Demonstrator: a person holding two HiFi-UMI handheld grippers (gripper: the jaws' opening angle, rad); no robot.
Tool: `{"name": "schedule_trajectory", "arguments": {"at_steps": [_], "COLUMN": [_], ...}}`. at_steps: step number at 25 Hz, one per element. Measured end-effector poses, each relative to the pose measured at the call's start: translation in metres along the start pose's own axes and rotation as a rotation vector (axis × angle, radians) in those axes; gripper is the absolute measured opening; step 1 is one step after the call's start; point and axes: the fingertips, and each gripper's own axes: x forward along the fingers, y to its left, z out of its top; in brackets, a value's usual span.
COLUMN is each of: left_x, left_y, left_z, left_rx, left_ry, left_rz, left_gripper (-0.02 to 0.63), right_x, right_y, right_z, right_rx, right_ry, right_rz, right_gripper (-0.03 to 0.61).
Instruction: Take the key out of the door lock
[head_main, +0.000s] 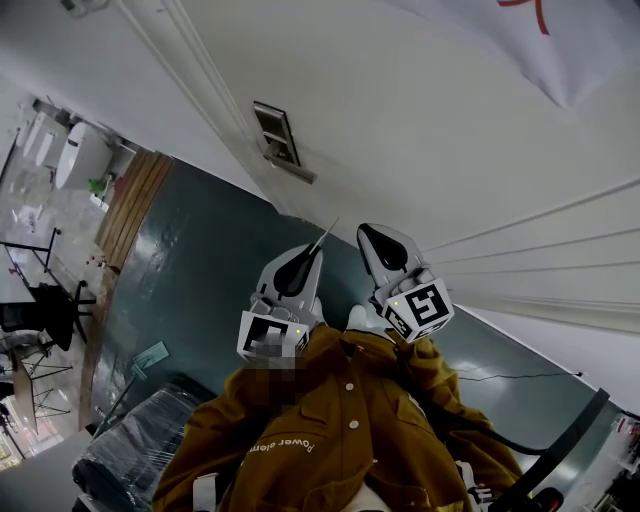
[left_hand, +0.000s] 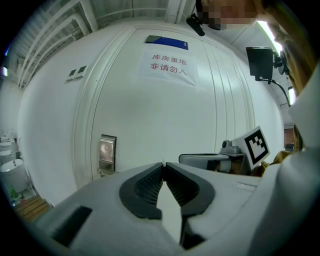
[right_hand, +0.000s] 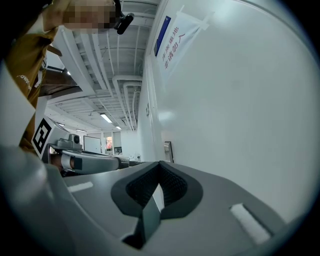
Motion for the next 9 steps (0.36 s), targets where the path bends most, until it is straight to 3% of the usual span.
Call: {"name": "schedule_trajectory", "arguments": {"at_steps": [9], "left_x": [0.0021], "left_y": [-0.0016], "left_z": [0.0045], "left_rx": [-0.01], "left_ry": [-0.003], "left_rz": [-0.005], "left_gripper": [0.021], "right_x": [-0.0029], "right_y": [0.0006], "right_z": [0.0039], "right_rx": [-0.007], "right_ry": [0.009], "right_rz": [0.006], "right_gripper": [0.005]}}
